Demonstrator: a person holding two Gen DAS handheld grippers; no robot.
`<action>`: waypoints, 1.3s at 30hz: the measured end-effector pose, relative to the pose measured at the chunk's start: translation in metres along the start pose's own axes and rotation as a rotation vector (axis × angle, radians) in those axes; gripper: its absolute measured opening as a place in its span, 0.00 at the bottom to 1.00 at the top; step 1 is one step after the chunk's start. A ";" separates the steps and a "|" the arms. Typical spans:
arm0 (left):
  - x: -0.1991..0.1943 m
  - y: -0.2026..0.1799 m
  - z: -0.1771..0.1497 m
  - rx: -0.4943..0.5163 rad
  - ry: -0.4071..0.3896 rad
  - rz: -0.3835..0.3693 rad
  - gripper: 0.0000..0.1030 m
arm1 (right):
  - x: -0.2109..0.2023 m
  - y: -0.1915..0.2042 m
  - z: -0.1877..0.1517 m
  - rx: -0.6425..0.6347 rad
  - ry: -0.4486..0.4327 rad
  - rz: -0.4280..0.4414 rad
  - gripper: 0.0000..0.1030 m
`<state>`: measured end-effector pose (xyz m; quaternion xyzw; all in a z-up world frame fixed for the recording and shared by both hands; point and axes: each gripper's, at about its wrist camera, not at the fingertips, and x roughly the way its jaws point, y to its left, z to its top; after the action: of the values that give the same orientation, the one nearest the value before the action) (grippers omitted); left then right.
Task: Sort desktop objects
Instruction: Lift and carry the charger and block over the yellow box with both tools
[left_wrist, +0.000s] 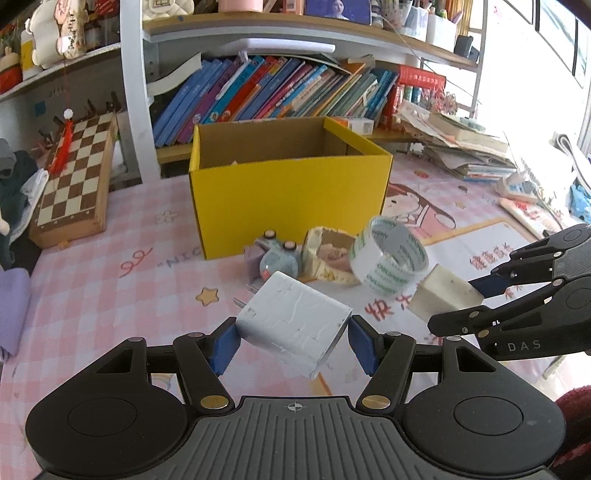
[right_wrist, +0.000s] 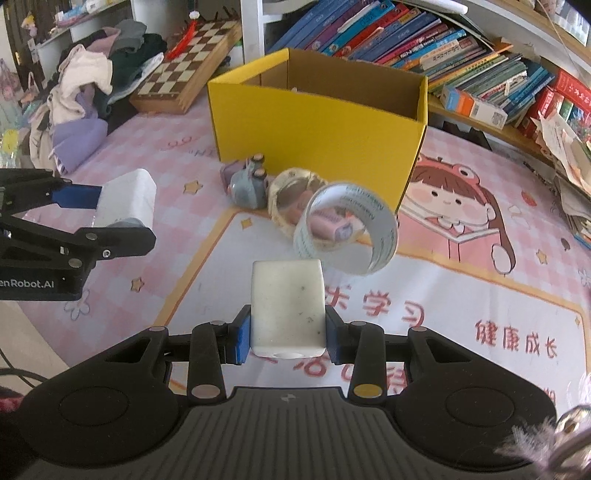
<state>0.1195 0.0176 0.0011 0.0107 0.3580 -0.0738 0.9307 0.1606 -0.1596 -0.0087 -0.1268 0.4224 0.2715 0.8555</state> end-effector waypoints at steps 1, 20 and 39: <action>0.001 0.000 0.002 0.002 -0.003 0.000 0.61 | 0.000 -0.002 0.003 -0.002 -0.004 0.003 0.35; 0.010 0.008 0.083 0.048 -0.152 0.071 0.62 | -0.005 -0.034 0.093 -0.120 -0.164 0.064 0.35; 0.064 0.023 0.145 0.082 -0.167 0.144 0.62 | 0.041 -0.077 0.181 -0.231 -0.226 0.064 0.35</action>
<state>0.2661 0.0214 0.0658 0.0683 0.2740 -0.0221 0.9590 0.3434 -0.1274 0.0682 -0.1797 0.2931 0.3578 0.8682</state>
